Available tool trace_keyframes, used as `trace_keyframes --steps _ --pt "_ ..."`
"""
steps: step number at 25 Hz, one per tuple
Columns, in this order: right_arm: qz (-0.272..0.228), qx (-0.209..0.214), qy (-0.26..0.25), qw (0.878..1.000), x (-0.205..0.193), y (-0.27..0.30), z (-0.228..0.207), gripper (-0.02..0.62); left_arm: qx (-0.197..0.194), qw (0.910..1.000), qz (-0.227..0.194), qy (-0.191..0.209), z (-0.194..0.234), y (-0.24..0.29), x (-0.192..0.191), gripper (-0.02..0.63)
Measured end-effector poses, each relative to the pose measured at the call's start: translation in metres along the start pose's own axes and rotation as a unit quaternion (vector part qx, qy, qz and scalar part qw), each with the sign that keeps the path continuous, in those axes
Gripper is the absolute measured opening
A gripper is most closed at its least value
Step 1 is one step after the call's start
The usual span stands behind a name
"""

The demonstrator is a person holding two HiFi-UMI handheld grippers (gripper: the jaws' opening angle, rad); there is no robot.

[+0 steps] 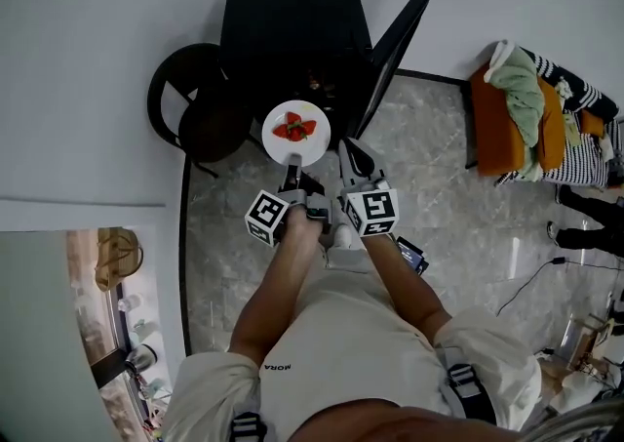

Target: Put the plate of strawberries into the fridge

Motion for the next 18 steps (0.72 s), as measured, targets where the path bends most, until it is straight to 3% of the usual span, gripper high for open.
trace_keyframes --steps 7,18 --pt "0.001 -0.007 -0.010 1.000 -0.013 0.024 -0.008 0.005 -0.004 0.9998 0.008 0.016 0.003 0.029 0.016 0.009" --pt "0.004 -0.017 -0.005 1.000 -0.036 0.040 -0.017 0.005 0.004 0.9999 0.009 0.008 0.028 0.061 0.020 0.009"
Point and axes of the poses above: the fingertips, and each gripper's own axes: y forward along the fingers, z to its left, x out of its top, the point moved 3 cm from there along -y, backward along the fingers
